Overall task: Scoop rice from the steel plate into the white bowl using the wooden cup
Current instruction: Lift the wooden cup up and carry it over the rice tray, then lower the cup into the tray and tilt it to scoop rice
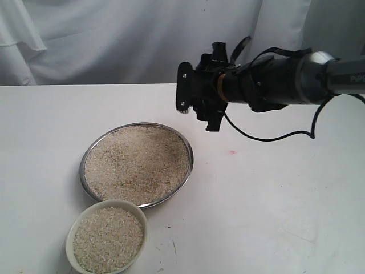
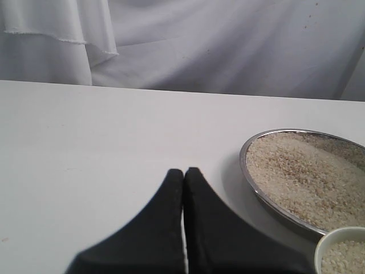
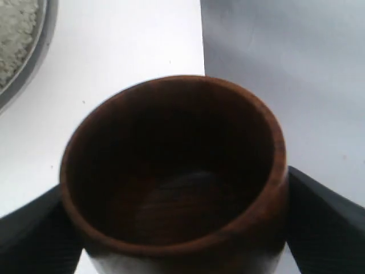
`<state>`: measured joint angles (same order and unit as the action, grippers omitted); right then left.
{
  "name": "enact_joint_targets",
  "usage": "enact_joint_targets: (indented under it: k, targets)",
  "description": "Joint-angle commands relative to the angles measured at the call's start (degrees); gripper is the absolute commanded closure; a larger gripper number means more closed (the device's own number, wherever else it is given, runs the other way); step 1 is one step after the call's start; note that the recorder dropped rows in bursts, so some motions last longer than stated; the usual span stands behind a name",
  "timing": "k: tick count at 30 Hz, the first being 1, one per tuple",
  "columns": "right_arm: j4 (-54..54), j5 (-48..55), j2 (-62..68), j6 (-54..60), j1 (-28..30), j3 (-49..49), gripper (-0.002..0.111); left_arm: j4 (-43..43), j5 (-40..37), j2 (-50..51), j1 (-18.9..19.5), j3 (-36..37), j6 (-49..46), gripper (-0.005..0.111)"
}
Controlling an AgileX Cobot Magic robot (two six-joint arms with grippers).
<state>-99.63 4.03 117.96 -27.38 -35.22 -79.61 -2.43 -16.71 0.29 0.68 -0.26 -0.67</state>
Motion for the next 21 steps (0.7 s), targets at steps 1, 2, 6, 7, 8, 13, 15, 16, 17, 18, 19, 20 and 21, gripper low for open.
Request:
enact_joint_targets:
  k: [1,2,6,7,8,13,15,16,17,18,19,20,21]
  targets:
    - [-0.31,2.92,1.10,9.82,-2.81,-1.83,0.108,-0.04,0.36,-0.29,-0.09,0.26,0.18,0.107]
    - [-0.31,3.35,1.16,10.69,-3.33,-1.83,0.108,-0.04,0.36,-0.29,-0.09,0.26,0.18,0.107]
    - [-0.31,5.27,1.66,14.70,-6.28,-1.83,0.108,-0.04,0.36,-0.29,-0.09,0.26,0.18,0.107]
    - [-0.31,5.44,1.75,16.37,-7.04,-1.83,0.108,-0.04,0.36,-0.29,-0.09,0.26,0.18,0.107]
    - [-0.31,5.65,2.01,17.93,-7.82,-1.83,0.108,-0.04,0.36,-0.29,-0.09,0.26,0.18,0.107]
    - [-0.31,5.90,2.95,27.38,-10.67,-2.07,0.108,-0.04,0.36,-0.29,-0.09,0.26,0.18,0.107]
    - [-0.31,5.90,3.71,32.01,-11.50,-2.20,0.108,-0.04,0.36,-0.29,-0.09,0.26,0.18,0.107]
    - [-0.31,6.14,4.13,33.95,-11.80,-2.43,0.108,-0.04,0.36,-0.29,-0.09,0.26,0.18,0.107]
    - [-0.31,6.52,4.54,35.13,-12.39,-2.64,0.108,-0.04,0.36,-0.29,-0.09,0.26,0.18,0.107]
    - [-0.31,7.12,5.07,36.63,-12.83,-3.02,0.108,-0.04,0.36,-0.29,-0.09,0.26,0.18,0.107]
    - [-0.31,7.93,5.78,37.77,-13.19,-3.60,0.108,-0.04,0.36,-0.29,-0.09,0.26,0.18,0.107]
    - [-0.31,8.96,6.51,38.46,-13.64,-4.33,0.108,-0.04,0.36,-0.29,-0.09,0.26,0.18,0.107]
    - [-0.31,9.88,7.11,38.64,-13.77,-5.08,0.108,-0.04,0.36,-0.29,-0.09,0.26,0.18,0.107]
